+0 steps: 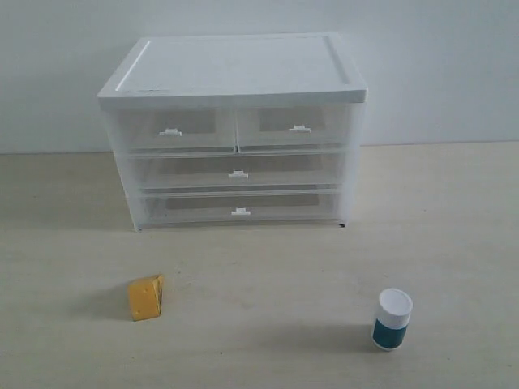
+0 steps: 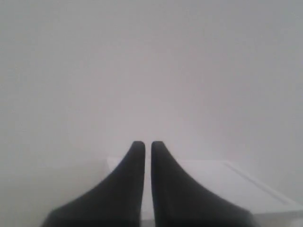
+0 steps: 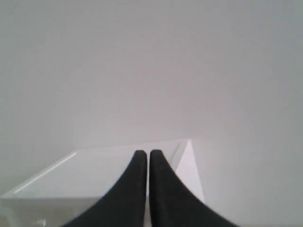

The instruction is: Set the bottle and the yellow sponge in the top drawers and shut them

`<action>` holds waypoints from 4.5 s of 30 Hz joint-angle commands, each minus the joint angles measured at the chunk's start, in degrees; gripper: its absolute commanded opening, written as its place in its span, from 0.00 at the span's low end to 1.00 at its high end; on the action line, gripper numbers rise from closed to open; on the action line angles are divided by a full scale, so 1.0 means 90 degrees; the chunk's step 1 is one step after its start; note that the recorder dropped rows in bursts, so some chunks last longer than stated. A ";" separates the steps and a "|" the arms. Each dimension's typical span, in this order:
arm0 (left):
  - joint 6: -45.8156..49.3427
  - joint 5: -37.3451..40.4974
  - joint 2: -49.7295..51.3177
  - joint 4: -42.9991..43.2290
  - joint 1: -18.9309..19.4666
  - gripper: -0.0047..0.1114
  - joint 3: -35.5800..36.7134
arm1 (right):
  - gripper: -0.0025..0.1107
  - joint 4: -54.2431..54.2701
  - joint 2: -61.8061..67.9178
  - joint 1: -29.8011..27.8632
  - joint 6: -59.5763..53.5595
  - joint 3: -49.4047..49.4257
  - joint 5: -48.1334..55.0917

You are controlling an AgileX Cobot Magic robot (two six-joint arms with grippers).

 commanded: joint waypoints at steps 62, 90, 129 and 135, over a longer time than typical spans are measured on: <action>-0.2210 0.2610 0.6264 0.4391 -0.1785 0.08 -0.4973 | 0.38 0.5573 0.7685 0.3080 0.3927 -0.4370 -0.2135; -0.2210 0.2755 0.6264 0.4391 -0.1785 0.08 -0.4973 | 0.02 0.4894 0.7207 0.3265 0.3882 -0.3176 -0.2352; -0.2307 0.2749 0.6264 0.4391 -0.1785 0.08 -0.4973 | 0.24 0.5882 0.6454 0.4824 0.3867 -0.1613 -0.3330; -0.2307 0.2749 0.6264 0.4391 -0.1785 0.08 -0.4973 | 0.65 0.5711 0.6454 0.4824 0.3727 -0.1613 -0.3317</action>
